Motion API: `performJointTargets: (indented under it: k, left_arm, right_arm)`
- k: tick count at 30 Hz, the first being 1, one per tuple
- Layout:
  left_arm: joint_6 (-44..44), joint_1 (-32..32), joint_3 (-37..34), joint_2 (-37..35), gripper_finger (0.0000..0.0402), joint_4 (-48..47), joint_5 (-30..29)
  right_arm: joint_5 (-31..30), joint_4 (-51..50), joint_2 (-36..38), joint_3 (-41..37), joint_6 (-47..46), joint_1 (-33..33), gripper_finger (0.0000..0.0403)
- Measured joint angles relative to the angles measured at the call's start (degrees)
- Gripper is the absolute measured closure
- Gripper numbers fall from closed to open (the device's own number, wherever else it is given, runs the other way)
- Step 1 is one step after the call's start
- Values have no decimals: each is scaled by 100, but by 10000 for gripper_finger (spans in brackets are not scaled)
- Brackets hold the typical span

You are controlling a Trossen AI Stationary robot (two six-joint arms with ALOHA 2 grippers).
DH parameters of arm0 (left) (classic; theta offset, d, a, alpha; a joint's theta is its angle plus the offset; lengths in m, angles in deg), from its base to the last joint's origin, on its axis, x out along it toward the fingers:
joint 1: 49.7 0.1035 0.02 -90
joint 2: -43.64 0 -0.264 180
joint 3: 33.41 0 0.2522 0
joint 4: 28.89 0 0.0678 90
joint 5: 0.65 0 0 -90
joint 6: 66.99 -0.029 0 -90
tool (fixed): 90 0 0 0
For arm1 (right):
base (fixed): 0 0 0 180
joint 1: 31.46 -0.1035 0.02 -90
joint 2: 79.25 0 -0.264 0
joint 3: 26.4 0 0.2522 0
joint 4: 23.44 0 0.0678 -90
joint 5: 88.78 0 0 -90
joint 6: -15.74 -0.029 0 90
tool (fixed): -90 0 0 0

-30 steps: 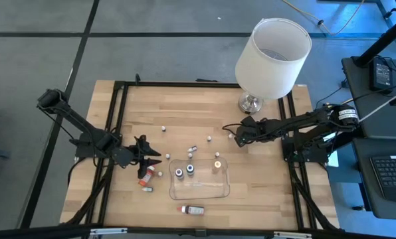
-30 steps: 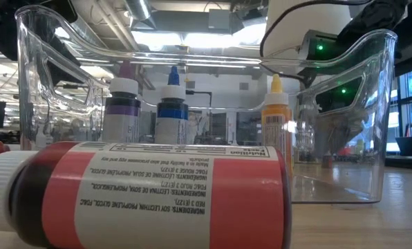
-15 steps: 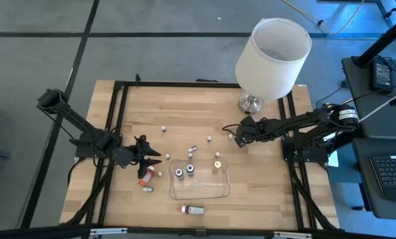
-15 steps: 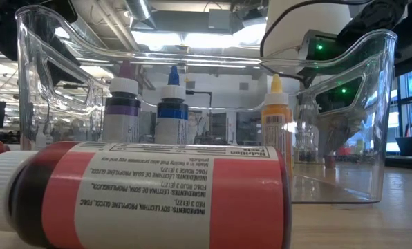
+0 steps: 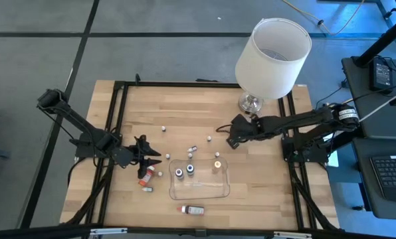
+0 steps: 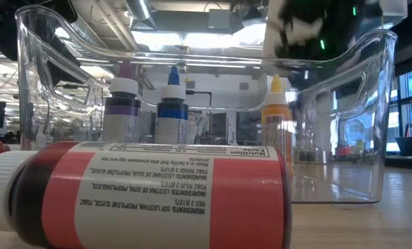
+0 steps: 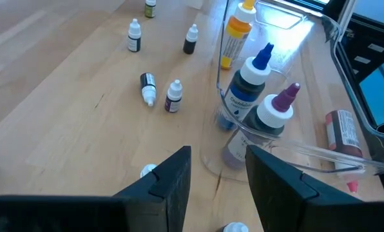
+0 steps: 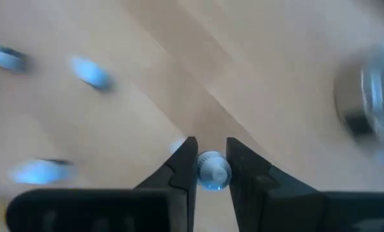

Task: Pick & Place food coloring
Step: Put the small pink food coloring bottle into the container

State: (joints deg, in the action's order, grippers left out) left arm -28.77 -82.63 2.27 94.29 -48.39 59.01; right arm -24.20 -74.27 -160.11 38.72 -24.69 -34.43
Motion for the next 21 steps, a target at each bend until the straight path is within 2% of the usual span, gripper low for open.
performJointTargets:
  k: [4, 11, 16, 21]
  left_arm:
    - [0, 0, 0, 0, 258, 0, 0]
    - [0, 0, 0, 0, 258, -1, 0]
    - [0, 0, 0, 0, 258, -2, 0]
    - [0, 0, 0, 0, 258, 0, 0]
  right_arm:
    - [-341, 5, 0, 821, 482, -556, 336]
    - [-342, 857, -258, 1811, 1812, -1674, 335]
    - [-333, 1110, -970, 2555, 2533, -2431, 335]
    - [-171, 1071, -1838, 3281, 2584, -2811, 334]
